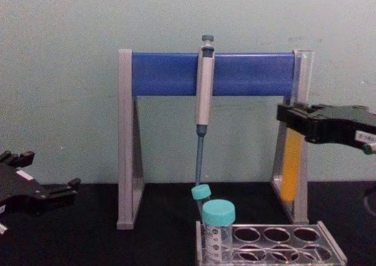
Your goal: Pick up the test tube from the test tube rack, shake it, then place it back into the test tube rack.
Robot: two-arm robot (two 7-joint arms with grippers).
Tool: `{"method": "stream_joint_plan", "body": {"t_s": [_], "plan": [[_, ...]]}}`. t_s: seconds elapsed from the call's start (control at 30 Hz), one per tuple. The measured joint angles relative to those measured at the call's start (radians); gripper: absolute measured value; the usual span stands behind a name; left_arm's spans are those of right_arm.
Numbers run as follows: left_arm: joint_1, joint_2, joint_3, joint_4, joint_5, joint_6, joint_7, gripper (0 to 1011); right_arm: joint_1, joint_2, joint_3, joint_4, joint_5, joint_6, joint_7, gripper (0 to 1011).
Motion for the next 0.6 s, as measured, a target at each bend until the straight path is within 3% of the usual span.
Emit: {"method": "stream_joint_plan", "body": {"t_s": [0.33, 0.6], "plan": [[0.0, 0.0, 0.0, 0.0, 0.0, 0.0, 0.0, 1001, -0.074, 0.029, 0.056, -0.068, -0.011, 0.024, -0.019, 232], [0.0, 0.0, 0.0, 0.0, 0.0, 0.0, 0.0, 1001, -0.129, 0.052, 0.064, -0.125, 0.0, 0.038, 0.011, 233]]}}
